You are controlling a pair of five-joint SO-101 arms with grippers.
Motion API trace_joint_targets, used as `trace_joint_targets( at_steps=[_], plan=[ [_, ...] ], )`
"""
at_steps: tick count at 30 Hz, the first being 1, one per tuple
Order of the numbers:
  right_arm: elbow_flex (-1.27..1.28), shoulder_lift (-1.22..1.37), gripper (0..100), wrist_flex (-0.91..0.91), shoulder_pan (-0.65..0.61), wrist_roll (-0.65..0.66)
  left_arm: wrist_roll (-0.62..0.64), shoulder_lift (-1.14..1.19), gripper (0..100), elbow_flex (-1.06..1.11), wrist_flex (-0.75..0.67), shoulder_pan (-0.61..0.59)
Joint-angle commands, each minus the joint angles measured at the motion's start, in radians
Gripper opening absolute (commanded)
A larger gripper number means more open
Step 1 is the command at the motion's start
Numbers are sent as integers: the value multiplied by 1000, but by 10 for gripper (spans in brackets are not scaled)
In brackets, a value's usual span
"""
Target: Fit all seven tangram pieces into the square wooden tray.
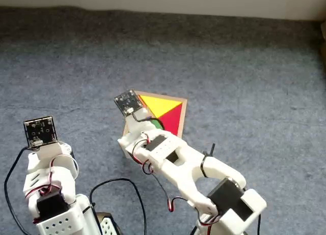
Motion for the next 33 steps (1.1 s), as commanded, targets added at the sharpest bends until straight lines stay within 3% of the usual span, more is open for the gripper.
trace_joint_targets(
  at_steps=[1,12,17,24,30,33],
  plan=[
    [-10,-4,13,56,2,-6,-9,-39,31,-2,-21,-7],
    [-116,-7,13,272,33,-5,-9,-39,31,-2,-21,-7],
    [-189,-125,13,343,79,-5,-9,-39,31,-2,-21,-7],
    [-111,-275,13,311,176,-5,-9,-39,31,-2,-21,-7],
    [-53,-197,13,114,265,-5,-9,-39,31,-2,-21,-7],
    [-54,-124,13,101,271,-3,-9,-39,31,-1,-21,-7]
  ],
)
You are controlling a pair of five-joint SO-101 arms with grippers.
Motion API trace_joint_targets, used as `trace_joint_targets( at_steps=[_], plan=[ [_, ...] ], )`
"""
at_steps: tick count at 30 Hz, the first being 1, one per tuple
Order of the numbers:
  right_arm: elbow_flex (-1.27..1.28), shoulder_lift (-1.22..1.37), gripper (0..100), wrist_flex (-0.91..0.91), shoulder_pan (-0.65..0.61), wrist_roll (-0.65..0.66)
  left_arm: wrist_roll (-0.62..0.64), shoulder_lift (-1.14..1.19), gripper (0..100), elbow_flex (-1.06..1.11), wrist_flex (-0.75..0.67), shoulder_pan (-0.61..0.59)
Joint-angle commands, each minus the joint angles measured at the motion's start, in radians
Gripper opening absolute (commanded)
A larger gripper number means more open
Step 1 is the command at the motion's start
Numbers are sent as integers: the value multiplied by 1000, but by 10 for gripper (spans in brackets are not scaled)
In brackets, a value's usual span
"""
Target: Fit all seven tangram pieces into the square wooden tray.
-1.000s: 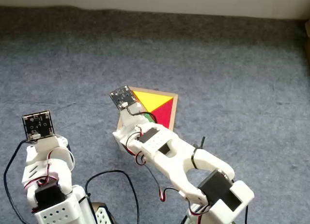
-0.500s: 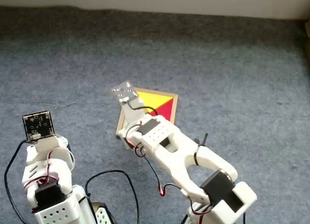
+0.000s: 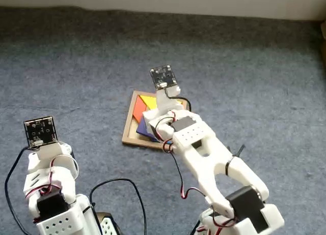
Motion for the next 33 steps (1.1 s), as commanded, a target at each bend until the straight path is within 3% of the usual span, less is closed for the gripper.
trace_joint_targets(
  at_steps=[1,6,12,33],
  plan=[
    [-4,47,13,-44,24,-3,-9,-39,31,-7,-21,-7],
    [-18,102,13,-42,21,-3,-9,-39,31,1,-23,-7],
    [-18,99,13,-42,-16,133,-41,-39,31,7,-40,-7],
    [-19,97,13,-42,-81,141,-41,-39,31,7,-40,-7]
  ],
)
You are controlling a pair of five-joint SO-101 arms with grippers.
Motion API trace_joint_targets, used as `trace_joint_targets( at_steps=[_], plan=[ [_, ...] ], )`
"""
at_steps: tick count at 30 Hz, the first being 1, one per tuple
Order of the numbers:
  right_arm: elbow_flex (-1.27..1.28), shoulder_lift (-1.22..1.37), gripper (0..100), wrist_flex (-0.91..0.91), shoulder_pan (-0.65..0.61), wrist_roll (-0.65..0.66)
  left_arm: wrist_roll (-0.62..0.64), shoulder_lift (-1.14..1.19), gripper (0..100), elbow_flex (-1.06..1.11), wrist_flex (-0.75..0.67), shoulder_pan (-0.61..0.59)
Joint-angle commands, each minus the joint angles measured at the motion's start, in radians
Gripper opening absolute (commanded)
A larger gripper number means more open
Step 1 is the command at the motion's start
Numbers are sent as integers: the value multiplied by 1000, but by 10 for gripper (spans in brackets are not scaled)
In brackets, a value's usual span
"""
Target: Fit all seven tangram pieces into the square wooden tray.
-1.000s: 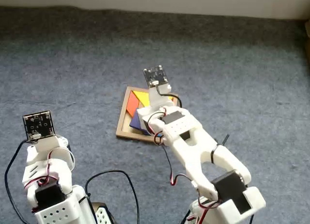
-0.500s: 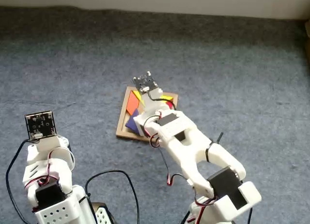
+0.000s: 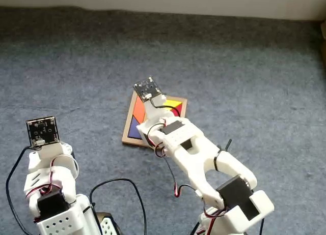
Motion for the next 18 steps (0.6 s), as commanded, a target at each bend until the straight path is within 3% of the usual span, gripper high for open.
trace_joint_targets(
  at_steps=[1,14,18],
  plan=[
    [-21,-21,13,-25,-13,14,-11,-39,31,-8,-21,-7],
    [-18,-24,9,-24,-65,15,-11,-39,31,-8,-21,-7],
    [12,-153,9,47,-51,15,-11,-39,31,-8,-21,-5]
  ],
)
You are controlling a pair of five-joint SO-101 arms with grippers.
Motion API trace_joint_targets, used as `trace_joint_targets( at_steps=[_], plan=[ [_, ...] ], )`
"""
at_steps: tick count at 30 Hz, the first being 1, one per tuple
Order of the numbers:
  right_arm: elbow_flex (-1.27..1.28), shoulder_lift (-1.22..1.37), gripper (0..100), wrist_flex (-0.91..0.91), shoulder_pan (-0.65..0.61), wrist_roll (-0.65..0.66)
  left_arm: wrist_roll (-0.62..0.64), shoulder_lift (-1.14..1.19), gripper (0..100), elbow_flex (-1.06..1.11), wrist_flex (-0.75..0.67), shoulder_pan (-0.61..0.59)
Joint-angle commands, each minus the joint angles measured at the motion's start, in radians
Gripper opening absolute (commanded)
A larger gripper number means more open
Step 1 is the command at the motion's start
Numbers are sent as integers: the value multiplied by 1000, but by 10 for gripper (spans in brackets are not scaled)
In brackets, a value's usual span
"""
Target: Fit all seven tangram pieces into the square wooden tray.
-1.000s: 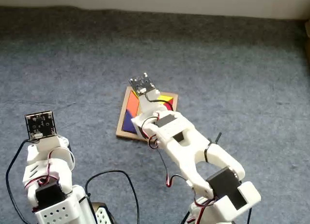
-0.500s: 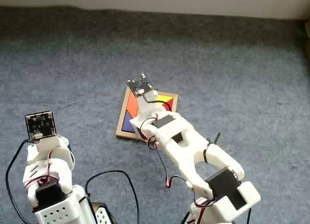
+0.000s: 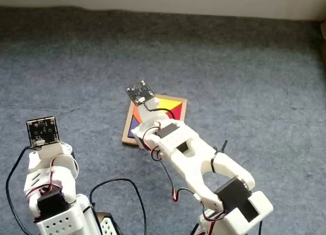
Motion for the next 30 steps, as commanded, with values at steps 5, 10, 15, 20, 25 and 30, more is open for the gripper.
trace_joint_targets(
  at_steps=[5,10,15,20,25,30],
  plan=[
    [117,-401,9,101,56,12,-12,-39,31,-8,-17,-5],
    [232,-630,9,104,124,12,-12,-39,31,-8,-17,5],
    [340,-878,9,104,239,12,-12,-39,31,-16,-6,166],
    [490,-1116,11,104,332,12,-12,-39,31,-8,-3,285],
    [634,-1317,11,104,389,12,-8,-39,32,-8,-3,338],
    [736,-1477,12,105,437,12,-6,-39,32,7,-5,384]
  ],
)
